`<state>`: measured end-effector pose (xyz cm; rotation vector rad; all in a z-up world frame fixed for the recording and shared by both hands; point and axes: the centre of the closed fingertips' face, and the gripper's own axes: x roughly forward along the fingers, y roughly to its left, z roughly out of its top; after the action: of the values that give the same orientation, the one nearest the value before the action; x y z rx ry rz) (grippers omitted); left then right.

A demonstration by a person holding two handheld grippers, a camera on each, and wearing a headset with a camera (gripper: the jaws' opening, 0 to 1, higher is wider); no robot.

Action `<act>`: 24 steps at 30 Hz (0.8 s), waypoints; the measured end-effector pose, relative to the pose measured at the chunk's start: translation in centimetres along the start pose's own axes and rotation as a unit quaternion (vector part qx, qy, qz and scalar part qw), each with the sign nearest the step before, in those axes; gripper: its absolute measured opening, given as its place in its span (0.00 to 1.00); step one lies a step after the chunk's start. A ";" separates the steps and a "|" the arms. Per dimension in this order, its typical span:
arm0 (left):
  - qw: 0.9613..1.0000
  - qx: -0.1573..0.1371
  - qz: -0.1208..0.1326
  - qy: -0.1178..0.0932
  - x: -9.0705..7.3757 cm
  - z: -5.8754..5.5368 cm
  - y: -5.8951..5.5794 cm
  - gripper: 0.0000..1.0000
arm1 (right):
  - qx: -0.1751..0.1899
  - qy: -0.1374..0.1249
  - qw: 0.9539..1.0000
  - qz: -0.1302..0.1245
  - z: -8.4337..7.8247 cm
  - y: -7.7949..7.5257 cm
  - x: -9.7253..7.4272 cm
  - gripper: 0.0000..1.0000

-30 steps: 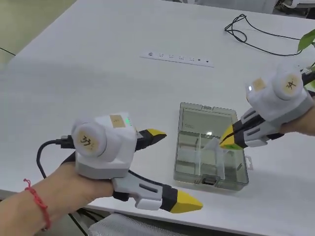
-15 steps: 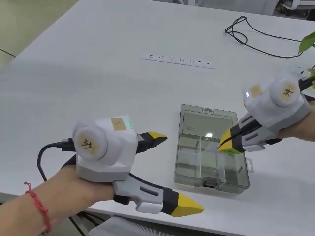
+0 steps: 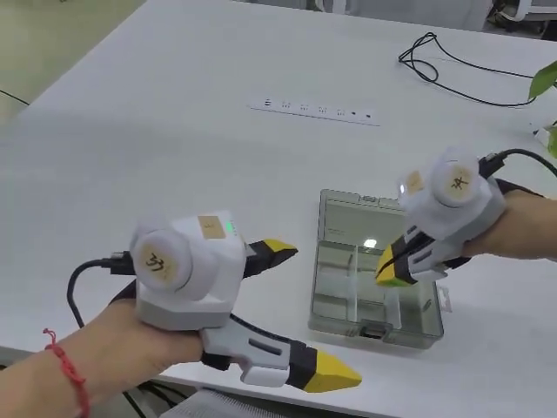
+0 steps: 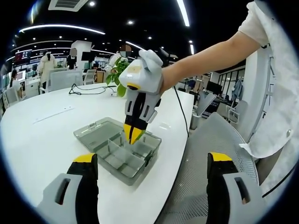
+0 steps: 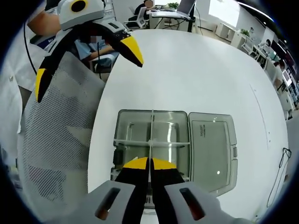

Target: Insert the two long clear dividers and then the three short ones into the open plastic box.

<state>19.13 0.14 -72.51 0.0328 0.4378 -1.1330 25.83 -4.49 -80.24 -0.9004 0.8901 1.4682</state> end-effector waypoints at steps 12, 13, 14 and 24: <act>1.000 -0.002 0.002 -0.001 -0.2 -0.2 0.1 1.00 | -0.013 0.029 0.999 -0.001 -1.3 -0.4 1.7 0.03; 1.000 -0.001 0.003 0.000 -0.2 -0.3 0.1 1.00 | -0.013 0.030 0.999 -0.001 -1.3 -0.5 1.8 0.03; 1.000 -0.001 0.003 0.001 -0.2 -0.3 0.1 0.99 | -0.010 0.029 1.000 -0.001 -1.3 -0.5 1.7 0.03; 1.000 0.000 0.001 0.002 -0.1 -0.3 0.1 1.00 | 0.018 0.005 1.000 -0.002 -0.9 -0.3 1.1 0.05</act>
<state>19.05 0.32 -72.78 0.0356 0.4406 -1.1312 26.09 -4.84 -81.58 -0.8832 0.9178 1.4418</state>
